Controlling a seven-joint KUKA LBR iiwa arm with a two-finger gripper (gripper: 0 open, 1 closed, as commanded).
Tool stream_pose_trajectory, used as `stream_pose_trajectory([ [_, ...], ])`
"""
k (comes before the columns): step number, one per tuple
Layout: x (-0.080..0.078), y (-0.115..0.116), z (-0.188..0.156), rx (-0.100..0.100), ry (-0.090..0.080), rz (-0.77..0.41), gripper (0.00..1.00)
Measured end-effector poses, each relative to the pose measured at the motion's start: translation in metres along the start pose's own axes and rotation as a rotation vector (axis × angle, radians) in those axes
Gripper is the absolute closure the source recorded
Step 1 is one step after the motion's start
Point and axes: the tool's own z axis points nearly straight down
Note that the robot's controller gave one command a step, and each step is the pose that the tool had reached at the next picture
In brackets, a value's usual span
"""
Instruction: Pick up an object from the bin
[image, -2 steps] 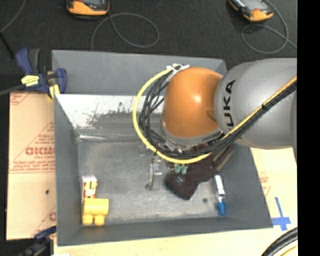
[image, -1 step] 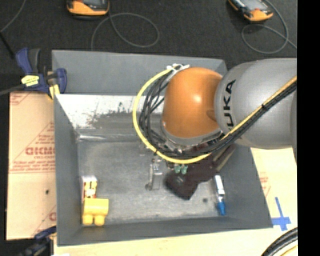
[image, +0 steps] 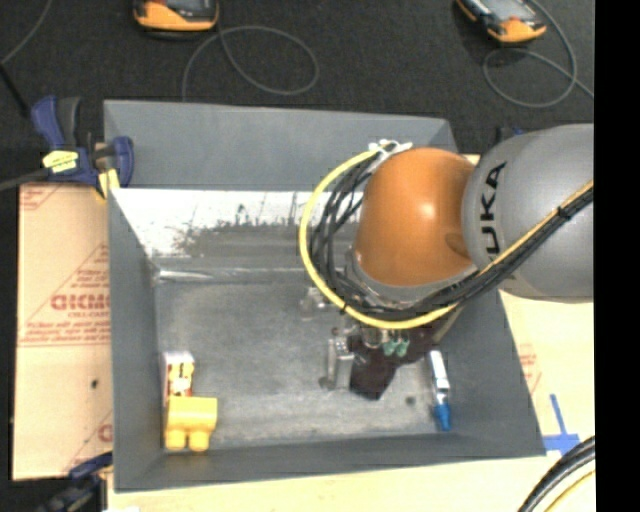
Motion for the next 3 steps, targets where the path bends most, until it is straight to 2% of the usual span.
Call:
stream_pose_trajectory([
  [1,-0.02,-0.031,0.003,0.002,0.001,-0.084,0.0],
  [2,-0.009,-0.071,0.022,0.001,-0.006,-0.156,0.0],
  [3,-0.007,-0.092,0.064,0.007,-0.004,-0.228,0.0],
])
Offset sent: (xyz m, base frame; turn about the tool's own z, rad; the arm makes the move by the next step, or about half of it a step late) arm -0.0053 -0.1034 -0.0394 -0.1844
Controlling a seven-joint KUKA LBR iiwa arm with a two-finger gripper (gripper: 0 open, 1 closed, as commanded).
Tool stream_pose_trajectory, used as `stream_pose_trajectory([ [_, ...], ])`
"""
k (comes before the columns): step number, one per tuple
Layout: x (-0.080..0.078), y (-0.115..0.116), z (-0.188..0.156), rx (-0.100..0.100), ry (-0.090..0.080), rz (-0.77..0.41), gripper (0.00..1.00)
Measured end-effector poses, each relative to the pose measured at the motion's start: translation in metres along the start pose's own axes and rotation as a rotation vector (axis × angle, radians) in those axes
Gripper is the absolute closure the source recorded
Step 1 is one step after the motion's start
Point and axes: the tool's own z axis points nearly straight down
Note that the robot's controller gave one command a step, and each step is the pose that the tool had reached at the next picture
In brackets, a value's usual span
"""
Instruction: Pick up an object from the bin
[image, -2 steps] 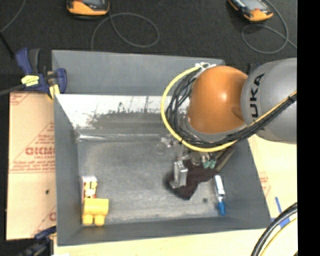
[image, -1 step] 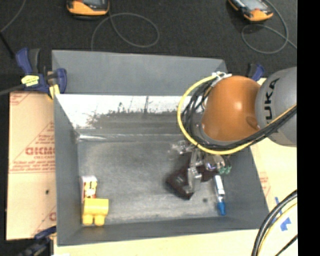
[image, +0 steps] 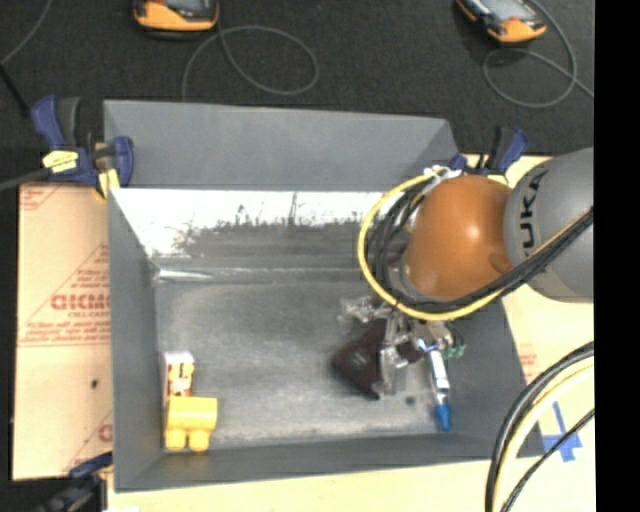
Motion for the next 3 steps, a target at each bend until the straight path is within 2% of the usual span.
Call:
stream_pose_trajectory([
  [1,0.001,-0.004,0.017,-0.005,0.001,-0.085,0.0],
  [2,0.003,-0.014,0.006,-0.001,-0.007,-0.158,0.0],
  [3,0.006,-0.027,0.02,-0.002,-0.005,-0.362,0.0],
])
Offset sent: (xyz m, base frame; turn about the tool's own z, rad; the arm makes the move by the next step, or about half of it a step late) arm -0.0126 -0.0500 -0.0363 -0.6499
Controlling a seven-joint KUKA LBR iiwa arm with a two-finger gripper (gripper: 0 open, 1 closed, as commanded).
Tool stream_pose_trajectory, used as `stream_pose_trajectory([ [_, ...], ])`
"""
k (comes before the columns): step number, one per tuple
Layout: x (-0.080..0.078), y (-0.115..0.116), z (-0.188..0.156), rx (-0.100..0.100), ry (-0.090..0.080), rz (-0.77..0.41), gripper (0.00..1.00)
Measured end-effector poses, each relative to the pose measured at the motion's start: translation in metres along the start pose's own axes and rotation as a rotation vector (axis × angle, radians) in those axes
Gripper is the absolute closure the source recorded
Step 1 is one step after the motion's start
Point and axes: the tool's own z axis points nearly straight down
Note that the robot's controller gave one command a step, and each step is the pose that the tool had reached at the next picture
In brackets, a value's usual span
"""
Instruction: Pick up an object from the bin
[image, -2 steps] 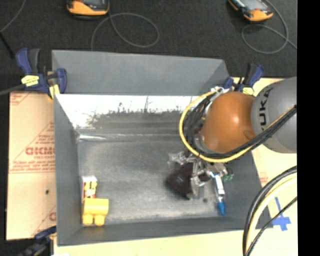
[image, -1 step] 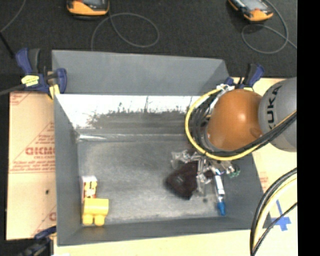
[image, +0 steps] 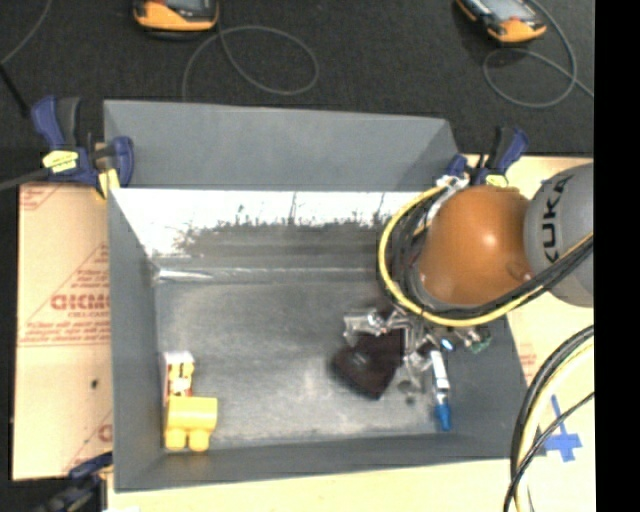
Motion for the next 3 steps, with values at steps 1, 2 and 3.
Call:
stream_pose_trajectory([
  [1,0.011,-0.012,0.019,0.001,-0.005,0.006,1.0],
  [2,0.011,-0.012,0.019,0.001,-0.005,0.007,1.0],
  [3,0.015,-0.024,-0.068,0.002,-0.008,-0.038,1.0],
])
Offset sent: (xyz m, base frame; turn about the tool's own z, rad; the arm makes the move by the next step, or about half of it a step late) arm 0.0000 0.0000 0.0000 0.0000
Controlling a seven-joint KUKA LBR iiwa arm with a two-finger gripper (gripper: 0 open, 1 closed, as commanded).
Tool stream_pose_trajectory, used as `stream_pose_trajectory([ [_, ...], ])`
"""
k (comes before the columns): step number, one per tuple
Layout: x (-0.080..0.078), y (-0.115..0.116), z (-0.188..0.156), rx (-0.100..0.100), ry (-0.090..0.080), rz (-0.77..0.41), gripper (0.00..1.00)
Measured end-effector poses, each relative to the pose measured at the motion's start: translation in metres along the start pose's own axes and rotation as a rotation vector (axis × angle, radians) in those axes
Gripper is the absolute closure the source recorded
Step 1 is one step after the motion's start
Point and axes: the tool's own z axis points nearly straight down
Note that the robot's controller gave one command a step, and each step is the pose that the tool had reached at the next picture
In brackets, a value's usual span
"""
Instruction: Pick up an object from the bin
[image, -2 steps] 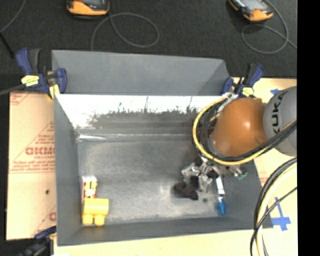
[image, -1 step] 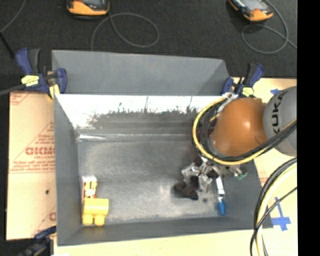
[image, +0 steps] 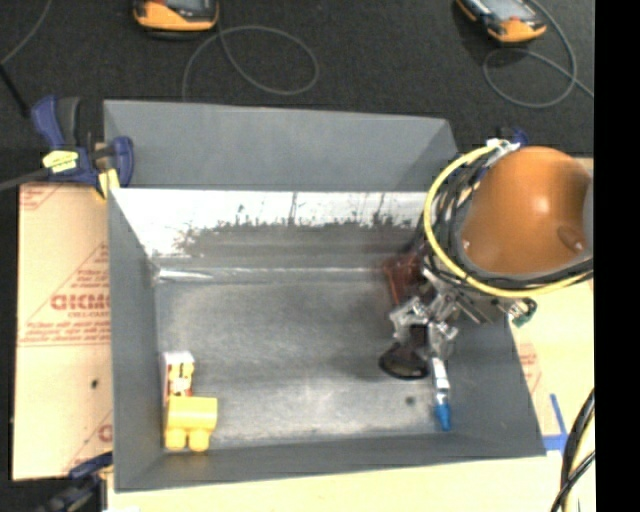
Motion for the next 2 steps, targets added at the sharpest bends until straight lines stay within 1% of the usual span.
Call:
stream_pose_trajectory([
  [1,0.0,0.0,0.0,0.0,0.0,0.0,1.0],
  [2,0.0,0.044,0.017,0.0,-0.002,-0.03,1.0],
])
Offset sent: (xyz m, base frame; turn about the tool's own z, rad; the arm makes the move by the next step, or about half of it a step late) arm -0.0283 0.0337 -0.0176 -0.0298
